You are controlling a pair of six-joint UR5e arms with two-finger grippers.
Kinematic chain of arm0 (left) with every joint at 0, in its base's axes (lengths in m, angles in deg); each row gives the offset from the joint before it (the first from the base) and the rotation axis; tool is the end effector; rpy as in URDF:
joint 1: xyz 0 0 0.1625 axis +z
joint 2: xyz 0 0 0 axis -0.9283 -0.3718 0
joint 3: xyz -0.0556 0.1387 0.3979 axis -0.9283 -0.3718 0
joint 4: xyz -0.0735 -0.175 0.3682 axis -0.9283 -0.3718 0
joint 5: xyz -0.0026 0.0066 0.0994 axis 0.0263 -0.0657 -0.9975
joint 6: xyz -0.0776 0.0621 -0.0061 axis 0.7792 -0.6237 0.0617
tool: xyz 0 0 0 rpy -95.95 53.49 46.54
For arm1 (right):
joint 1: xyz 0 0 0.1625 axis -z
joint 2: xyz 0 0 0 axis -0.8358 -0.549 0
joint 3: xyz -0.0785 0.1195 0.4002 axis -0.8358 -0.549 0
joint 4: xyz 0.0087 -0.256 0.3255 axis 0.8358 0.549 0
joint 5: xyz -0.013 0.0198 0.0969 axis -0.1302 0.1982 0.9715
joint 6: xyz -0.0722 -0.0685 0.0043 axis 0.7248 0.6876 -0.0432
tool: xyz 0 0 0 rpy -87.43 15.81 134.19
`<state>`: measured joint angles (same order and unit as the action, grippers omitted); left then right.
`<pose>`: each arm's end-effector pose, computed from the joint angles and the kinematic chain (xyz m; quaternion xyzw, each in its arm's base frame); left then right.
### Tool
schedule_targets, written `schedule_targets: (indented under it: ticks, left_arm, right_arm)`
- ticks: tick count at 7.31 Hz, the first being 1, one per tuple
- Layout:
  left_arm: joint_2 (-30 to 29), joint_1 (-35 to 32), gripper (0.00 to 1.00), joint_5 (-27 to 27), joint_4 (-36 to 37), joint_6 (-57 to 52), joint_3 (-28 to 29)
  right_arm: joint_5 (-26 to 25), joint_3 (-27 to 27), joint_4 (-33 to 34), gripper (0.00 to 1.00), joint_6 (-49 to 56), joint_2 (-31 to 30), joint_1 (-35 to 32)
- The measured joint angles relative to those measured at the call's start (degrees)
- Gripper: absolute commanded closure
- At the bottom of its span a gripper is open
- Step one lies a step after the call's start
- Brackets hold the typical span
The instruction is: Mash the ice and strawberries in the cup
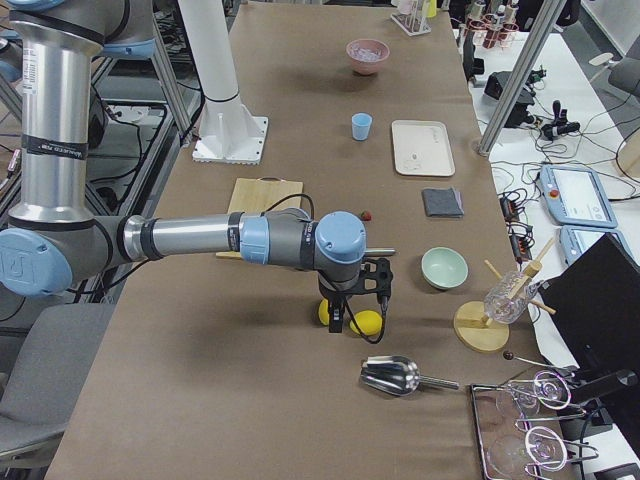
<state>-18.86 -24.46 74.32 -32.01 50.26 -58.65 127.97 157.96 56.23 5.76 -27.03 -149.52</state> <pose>-0.0855 -0.4874 0.5765 0.1375 0.3737 0.0414 0.9164 0.0799 -0.4292 0.6047 0.0098 -0.4104 0.0008 0.9119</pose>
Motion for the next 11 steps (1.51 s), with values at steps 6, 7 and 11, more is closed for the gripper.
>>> schedule_targets:
  ticks: [6,7,11]
  left_arm:
    - [-0.38,6.95,0.03,-0.03,-9.04,16.64,-1.09]
    - [-0.78,10.13,0.03,-1.50,-12.12,23.23,-1.43]
    - [-2.82,20.15,0.03,-6.53,-14.66,39.13,-5.61]
  right_arm:
    - [-0.18,0.18,0.00,0.00,-0.07,0.27,0.00]
    - [-0.17,0.18,-0.02,0.00,-0.08,0.31,0.00]
    - [-0.21,0.12,-1.63,0.00,-0.01,0.20,0.00]
